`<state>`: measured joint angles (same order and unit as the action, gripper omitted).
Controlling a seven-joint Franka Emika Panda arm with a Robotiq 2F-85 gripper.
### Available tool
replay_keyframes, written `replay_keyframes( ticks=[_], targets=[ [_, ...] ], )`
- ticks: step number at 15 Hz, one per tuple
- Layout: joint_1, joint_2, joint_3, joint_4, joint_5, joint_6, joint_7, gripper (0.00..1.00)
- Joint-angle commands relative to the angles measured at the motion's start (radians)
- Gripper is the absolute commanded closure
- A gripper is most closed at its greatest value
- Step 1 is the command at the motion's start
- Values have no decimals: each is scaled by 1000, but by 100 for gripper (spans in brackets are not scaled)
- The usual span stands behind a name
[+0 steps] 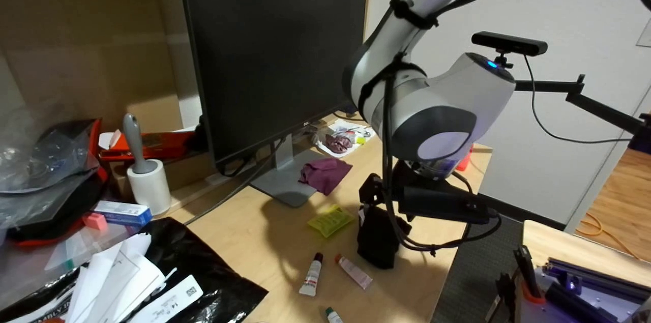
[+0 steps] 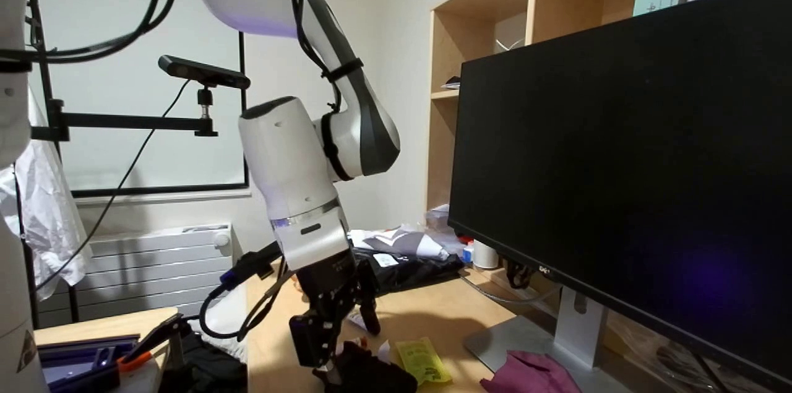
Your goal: Move the purse to the right
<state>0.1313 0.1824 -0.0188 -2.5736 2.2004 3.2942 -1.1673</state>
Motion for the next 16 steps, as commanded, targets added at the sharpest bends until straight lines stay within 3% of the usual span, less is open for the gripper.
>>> replay_keyframes(
  ticks=[1, 5, 6, 8, 10, 16],
  targets=[
    [53, 128, -83, 73, 20, -1, 24, 0],
    [109, 233, -148, 106, 40, -42, 44, 0],
    [121, 254, -159, 111, 45, -56, 49, 25],
    [142, 284, -176, 119, 53, -78, 54, 31],
    [156, 286, -187, 114, 60, -93, 50, 44],
    [135, 162, -206, 51, 19, -110, 22, 83]
  ],
)
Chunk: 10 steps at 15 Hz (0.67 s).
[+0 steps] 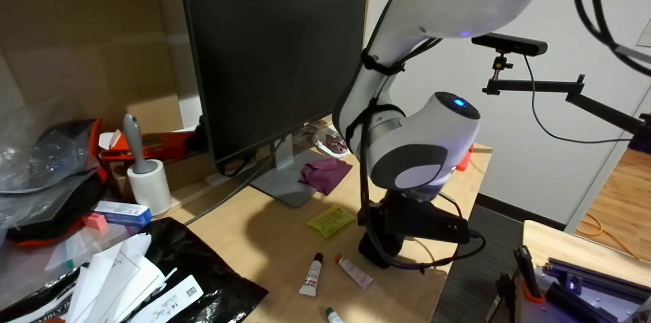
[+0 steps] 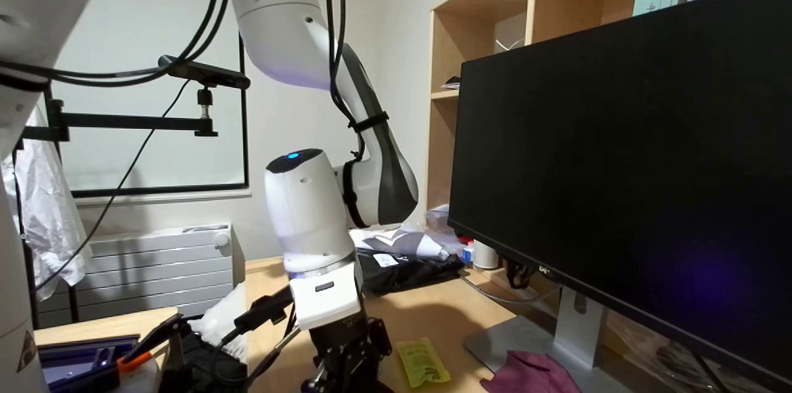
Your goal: Move the purse to the right
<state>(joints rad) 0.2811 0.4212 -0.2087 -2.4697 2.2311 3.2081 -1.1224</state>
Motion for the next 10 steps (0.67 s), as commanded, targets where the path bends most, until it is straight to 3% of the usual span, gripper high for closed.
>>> replay_keyframes(
  ticks=[1, 2, 10],
  targets=[
    [-38, -108, -13, -67, -31, -20, -24, 90],
    [-57, -132, -13, -79, -47, -22, -22, 95],
    [-269, -244, -72, -71, -248, -44, 29, 95]
  ],
)
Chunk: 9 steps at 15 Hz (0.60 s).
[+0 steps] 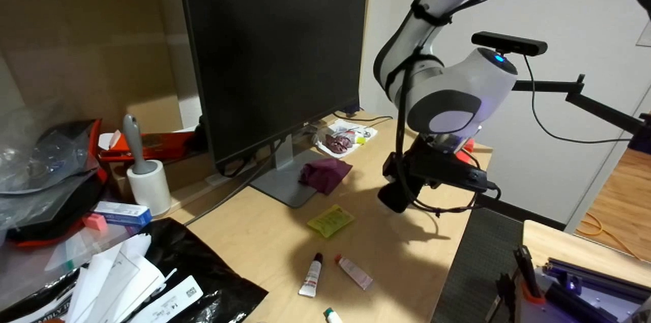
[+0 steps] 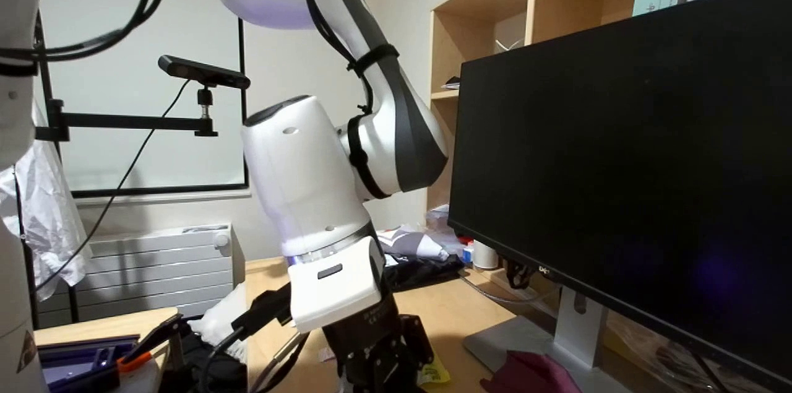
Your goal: Move the purse to the right
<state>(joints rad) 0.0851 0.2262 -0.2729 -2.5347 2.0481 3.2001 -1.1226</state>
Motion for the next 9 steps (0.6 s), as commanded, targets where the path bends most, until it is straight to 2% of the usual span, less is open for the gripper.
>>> replay_keyframes(
  ticks=[1, 5, 9],
  targets=[
    [-97, -48, -19, 7, -87, -46, 41, 95],
    [-165, -11, -45, 83, -198, -76, 74, 95],
    [-228, 40, -53, 125, -434, -144, 244, 95]
  ],
)
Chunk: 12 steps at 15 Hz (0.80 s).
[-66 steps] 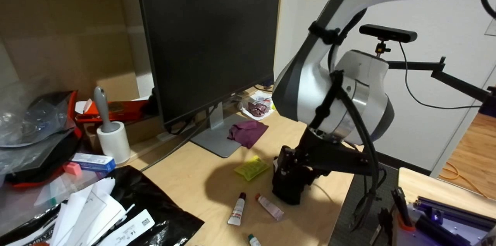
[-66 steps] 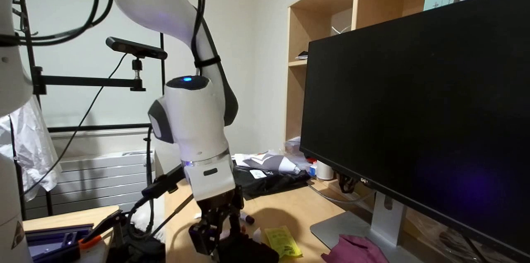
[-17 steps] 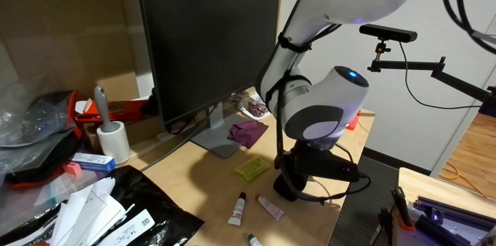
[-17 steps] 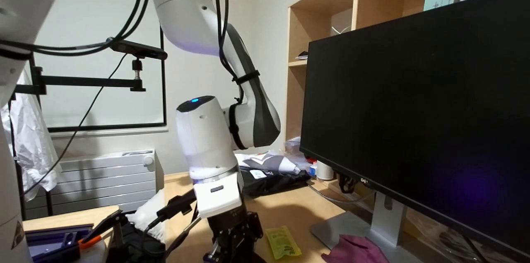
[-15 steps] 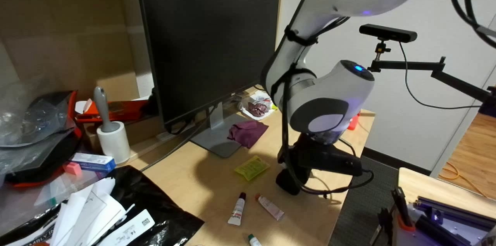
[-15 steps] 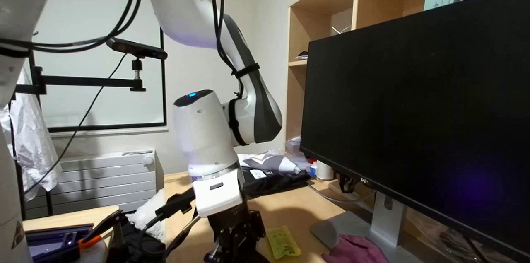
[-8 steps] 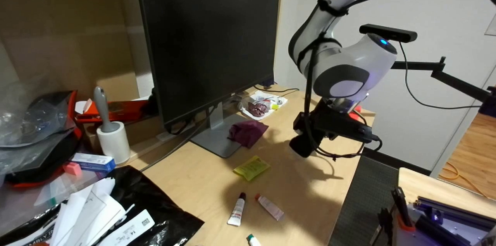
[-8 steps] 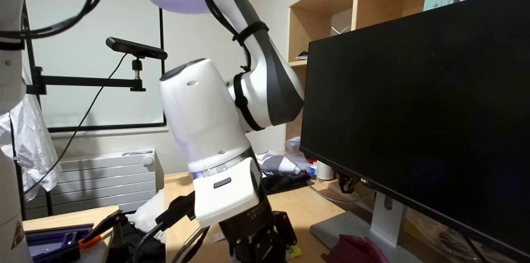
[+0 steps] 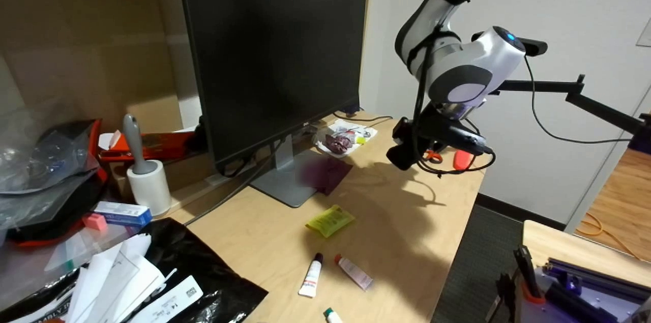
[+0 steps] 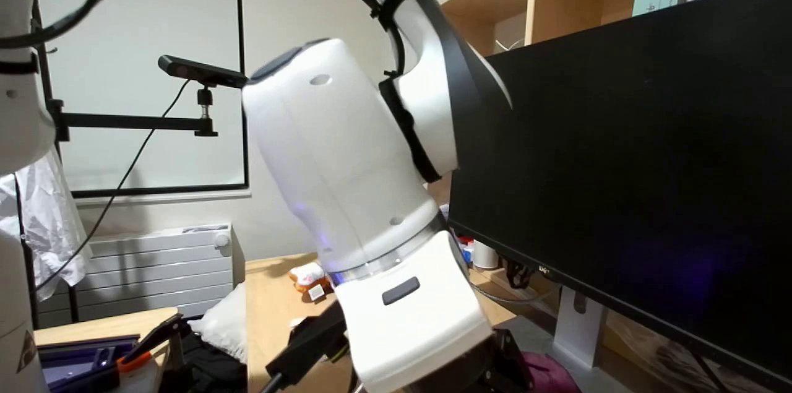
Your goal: Move the purse to the right
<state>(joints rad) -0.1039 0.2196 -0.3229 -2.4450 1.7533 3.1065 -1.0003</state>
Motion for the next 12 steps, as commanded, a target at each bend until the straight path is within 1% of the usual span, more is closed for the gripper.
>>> replay_keyframes(
  ticks=[1, 3, 4, 6, 7, 9, 12],
  targets=[
    [-49, 60, -11, 42, -203, -81, 173, 95],
    [-64, 89, -32, 76, -275, -143, 244, 95],
    [-75, 106, -42, 103, -276, -167, 260, 95],
    [-97, 135, -53, 153, -233, -196, 248, 95],
    [-107, 152, -58, 171, -230, -216, 256, 95],
    [-126, 191, -70, 195, -272, -263, 292, 95],
    [-139, 246, -76, 205, -340, -331, 267, 95]
  ],
)
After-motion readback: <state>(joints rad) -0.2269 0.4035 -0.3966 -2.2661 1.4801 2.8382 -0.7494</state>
